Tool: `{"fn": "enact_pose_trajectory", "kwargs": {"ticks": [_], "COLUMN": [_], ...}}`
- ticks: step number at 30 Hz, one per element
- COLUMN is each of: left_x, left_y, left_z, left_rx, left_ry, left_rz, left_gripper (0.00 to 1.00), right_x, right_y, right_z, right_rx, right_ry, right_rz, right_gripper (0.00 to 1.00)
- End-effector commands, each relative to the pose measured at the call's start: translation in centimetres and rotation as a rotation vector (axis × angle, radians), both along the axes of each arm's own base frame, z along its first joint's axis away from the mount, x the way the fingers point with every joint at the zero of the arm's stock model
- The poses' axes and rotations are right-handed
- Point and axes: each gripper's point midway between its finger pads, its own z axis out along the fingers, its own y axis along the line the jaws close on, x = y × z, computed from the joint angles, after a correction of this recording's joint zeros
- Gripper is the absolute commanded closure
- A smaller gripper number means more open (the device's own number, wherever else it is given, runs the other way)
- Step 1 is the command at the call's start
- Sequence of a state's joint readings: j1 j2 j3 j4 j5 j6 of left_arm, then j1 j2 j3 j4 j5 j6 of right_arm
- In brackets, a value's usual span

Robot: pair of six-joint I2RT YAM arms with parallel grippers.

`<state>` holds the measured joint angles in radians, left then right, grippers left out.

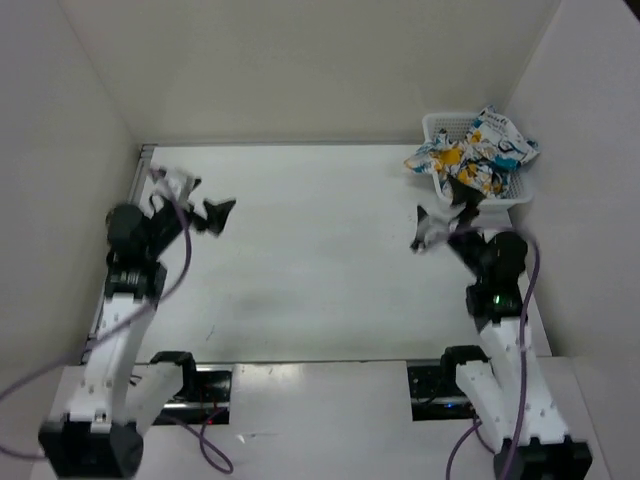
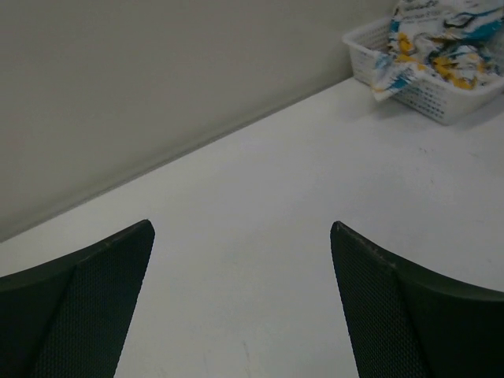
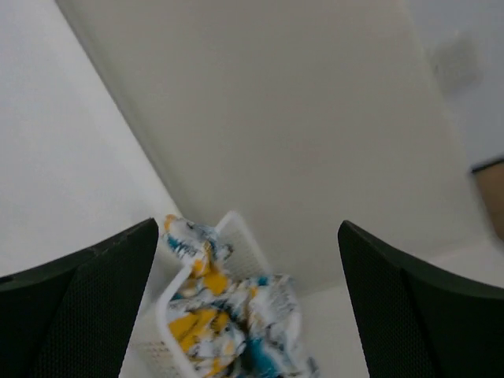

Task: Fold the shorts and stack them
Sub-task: Grab the shorts from the pile

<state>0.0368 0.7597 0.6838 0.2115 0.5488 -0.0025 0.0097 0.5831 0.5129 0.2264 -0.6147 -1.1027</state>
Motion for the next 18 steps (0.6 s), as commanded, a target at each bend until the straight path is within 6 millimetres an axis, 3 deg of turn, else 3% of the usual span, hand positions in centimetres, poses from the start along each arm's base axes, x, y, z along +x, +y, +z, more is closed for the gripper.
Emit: {"fn": "enact_pose_trajectory", "kwargs": {"ticks": [1,2,3,4,5,6,7,8,9,10,11,12,13,14,15,16,18], "left_x": [7.7,8.7,9.2,9.9,11.3,12.4,12.8,13.4,14.4,14.7,14.9,15.2,15.3,15.3,15.6,15.6,15.8], "left_y": [0.4,-0.4,-2.5,-3.1,-3.8,-4.0,-5.2,-5.4,-6.2,-6.7,-7.5,-7.5,-8.2,-8.7,-8.8,-8.8,-10.1], "left_z": [-2.7,-3.8,-8.3,-8.6,-7.3,-9.7,-10.3,-10.6,-11.4,-11.9,-13.0,-13.0,-13.2,-14.4,-14.5,-14.9,-15.2], "left_rx": [0.015,0.026,0.045,0.052,0.055,0.062,0.073,0.072,0.078,0.083,0.091,0.091,0.097,0.104,0.104,0.106,0.115], "left_ry": [0.283,0.364,0.552,0.587,0.573,0.641,0.662,0.669,0.685,0.694,0.717,0.716,0.718,0.743,0.744,0.753,0.755], "left_rz": [0.111,0.094,0.017,0.003,-0.01,-0.01,-0.035,-0.044,-0.057,-0.066,-0.08,-0.08,-0.093,-0.103,-0.103,-0.103,-0.126], "left_gripper": [0.01,0.01,0.01,0.01,0.01,0.01,0.01,0.01,0.01,0.01,0.01,0.01,0.01,0.01,0.01,0.01,0.01], "right_x": [10.5,12.6,14.4,15.8,17.7,18.5,19.5,21.0,21.7,22.9,24.4,25.1,25.7,26.8,26.5,27.5,28.0], "right_y": [-5.6,-6.8,-8.5,-9.3,-9.6,-10.3,-11.1,-12.0,-12.6,-14.6,-15.6,-18.1,-19.4,-20.5,-21.4,-23.2,-24.1], "right_z": [-0.7,1.0,-0.4,-1.6,-2.9,-3.4,-2.5,-5.5,-6.4,-5.0,-8.5,-7.6,-8.5,-13.1,-14.8,-13.6,-16.4], "right_rx": [0.6,0.669,0.719,0.767,0.863,0.904,0.944,0.975,1.001,1.05,1.101,1.149,1.183,1.205,1.208,1.243,1.217], "right_ry": [0.346,0.385,0.437,0.492,0.555,0.568,0.547,0.612,0.63,0.591,0.663,0.654,0.674,0.762,0.823,0.782,0.809], "right_rz": [-0.453,-0.547,-0.639,-0.667,-0.671,-0.677,-0.694,-0.756,-0.791,-0.832,-0.892,-0.955,-1.01,-1.091,-1.154,-1.158,-1.189], "right_gripper": [0.01,0.01,0.01,0.01,0.01,0.03,0.03,0.03,0.03,0.03,0.05,0.05,0.05,0.05,0.05,0.05,0.05]}}
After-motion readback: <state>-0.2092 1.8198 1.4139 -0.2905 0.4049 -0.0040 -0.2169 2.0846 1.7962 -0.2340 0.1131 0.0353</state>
